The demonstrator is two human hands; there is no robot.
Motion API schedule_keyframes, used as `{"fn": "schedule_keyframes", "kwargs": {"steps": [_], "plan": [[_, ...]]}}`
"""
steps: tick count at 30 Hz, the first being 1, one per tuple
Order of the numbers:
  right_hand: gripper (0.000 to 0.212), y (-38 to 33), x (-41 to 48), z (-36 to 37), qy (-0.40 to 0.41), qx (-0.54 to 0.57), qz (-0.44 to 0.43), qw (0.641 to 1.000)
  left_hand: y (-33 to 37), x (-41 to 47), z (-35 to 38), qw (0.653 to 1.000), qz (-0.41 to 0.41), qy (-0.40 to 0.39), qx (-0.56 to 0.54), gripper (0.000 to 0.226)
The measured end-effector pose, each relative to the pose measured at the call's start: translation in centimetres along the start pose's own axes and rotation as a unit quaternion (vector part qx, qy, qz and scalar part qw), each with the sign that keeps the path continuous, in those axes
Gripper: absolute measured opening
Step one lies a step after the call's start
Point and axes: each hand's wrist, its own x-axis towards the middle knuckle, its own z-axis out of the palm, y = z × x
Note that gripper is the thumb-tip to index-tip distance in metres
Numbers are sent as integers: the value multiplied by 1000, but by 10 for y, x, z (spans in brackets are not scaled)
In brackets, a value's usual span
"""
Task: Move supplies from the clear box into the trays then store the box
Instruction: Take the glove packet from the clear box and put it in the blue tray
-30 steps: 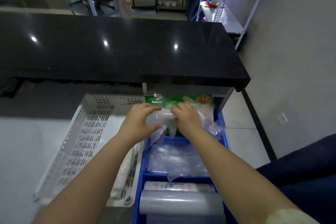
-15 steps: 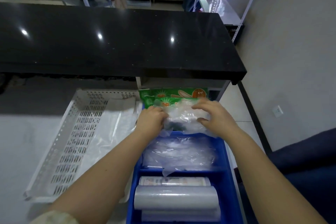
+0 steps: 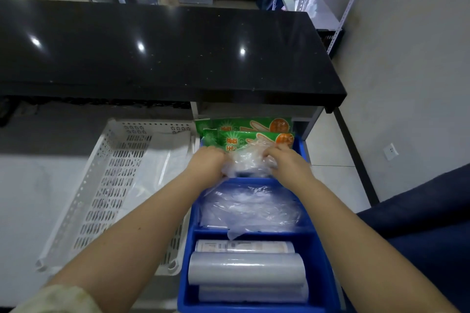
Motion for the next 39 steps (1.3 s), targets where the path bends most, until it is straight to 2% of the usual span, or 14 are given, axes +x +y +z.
{"fn": "schedule_keyframes", "kwargs": {"steps": [5, 9, 12, 14, 17, 18, 20, 22, 25, 28, 29, 33, 37, 39], "plan": [[29, -3, 10, 7, -15, 30, -44, 998, 3, 11, 12, 999, -19, -15, -47, 28], [20, 9, 10, 3, -118, -82, 1, 990, -4, 7, 10, 995, -26, -86, -51, 27], [23, 8, 13, -4, -173, -85, 27, 981, -2, 4, 3, 990, -13, -126, -60, 35], [26, 4, 14, -10, -198, -73, 28, 977, -2, 0, -4, 990, -26, -83, -109, 41], [33, -2, 13, -15, -229, -55, 43, 971, 2, -14, -8, 978, -26, 96, -182, 43], [33, -4, 11, -15, -236, -57, 45, 969, 6, -17, -7, 970, -21, 117, -211, 41], [31, -7, 7, -17, -242, -55, 40, 968, 18, -17, -2, 973, -9, 57, -223, 39], [29, -6, 3, -21, -245, -44, 39, 968, 29, -9, 10, 988, 0, -32, -151, 39], [27, 3, -4, -32, -175, -12, 56, 983, 35, -1, 19, 993, -4, -58, -106, 39], [26, 2, -11, -34, 19, 14, 4, 1000, 33, 1, 21, 992, -14, -66, -107, 39], [25, -2, -12, -30, 43, 26, -21, 998, 32, 0, 20, 991, -19, -76, -109, 40], [25, -18, -19, 1, -114, -15, -26, 993, 34, -8, 17, 992, -11, -86, -94, 39], [36, -15, -19, 1, -176, -54, -13, 983, 29, -21, 5, 995, -19, -18, -93, 36], [35, -18, -15, -12, -168, -77, -11, 983, 23, -29, -5, 994, -31, 30, -96, 37]]}}
